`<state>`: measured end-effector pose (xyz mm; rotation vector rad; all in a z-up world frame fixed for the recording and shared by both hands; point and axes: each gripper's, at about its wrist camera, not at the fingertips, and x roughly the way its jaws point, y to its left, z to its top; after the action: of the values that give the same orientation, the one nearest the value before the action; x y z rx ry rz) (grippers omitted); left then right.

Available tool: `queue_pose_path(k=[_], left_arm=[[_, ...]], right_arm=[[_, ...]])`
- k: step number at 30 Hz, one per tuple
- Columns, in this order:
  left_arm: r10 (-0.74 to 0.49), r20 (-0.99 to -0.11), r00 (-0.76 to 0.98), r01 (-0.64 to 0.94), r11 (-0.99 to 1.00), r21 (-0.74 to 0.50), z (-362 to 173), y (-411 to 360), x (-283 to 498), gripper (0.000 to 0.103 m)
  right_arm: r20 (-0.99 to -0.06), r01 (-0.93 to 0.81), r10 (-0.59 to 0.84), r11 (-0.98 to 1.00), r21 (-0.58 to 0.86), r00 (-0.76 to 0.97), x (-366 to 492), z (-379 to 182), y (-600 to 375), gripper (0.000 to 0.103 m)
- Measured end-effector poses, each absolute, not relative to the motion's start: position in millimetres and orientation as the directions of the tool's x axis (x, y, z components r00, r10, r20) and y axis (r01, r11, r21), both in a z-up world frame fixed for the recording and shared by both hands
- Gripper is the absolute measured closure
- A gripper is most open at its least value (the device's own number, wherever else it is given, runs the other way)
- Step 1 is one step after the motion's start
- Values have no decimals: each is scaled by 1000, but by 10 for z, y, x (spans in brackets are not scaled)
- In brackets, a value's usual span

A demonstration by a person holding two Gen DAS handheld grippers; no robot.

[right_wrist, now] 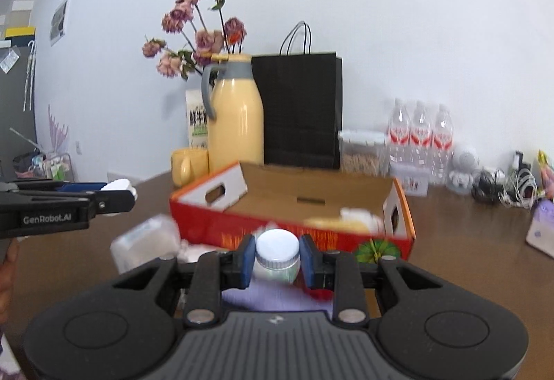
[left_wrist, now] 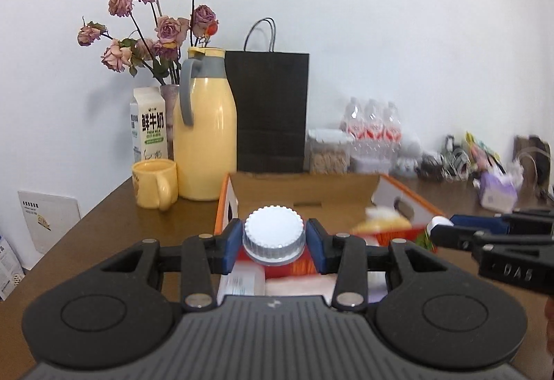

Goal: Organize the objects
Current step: 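Carry both white caps into the cardboard box and open both grippers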

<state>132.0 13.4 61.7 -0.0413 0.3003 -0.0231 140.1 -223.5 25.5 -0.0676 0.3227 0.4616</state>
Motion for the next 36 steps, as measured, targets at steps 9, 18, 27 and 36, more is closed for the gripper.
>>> queue_pose_path(k=[9,18,27,36], left_arm=[[14,-300,954,-40,996,-82,797,4,2194,62],[115,-395,911,-147,988,-51,479,-74,2726,62],[159,-393,906,-177,984,-10,388,-124,2687,46],[186,-325,927,-200,980,-10,417,-121,2525,0]], right_arm=[[-329,-406,386,914,10,862,2295,456,-1904,77],[-397,-348,325,938,16,858,2914,78,-1736,77],[-425,-335,316,942,31,848,2911,-34,-1776,76],[-414,-293,278,956,26,867,2846,-53,-1858,8]])
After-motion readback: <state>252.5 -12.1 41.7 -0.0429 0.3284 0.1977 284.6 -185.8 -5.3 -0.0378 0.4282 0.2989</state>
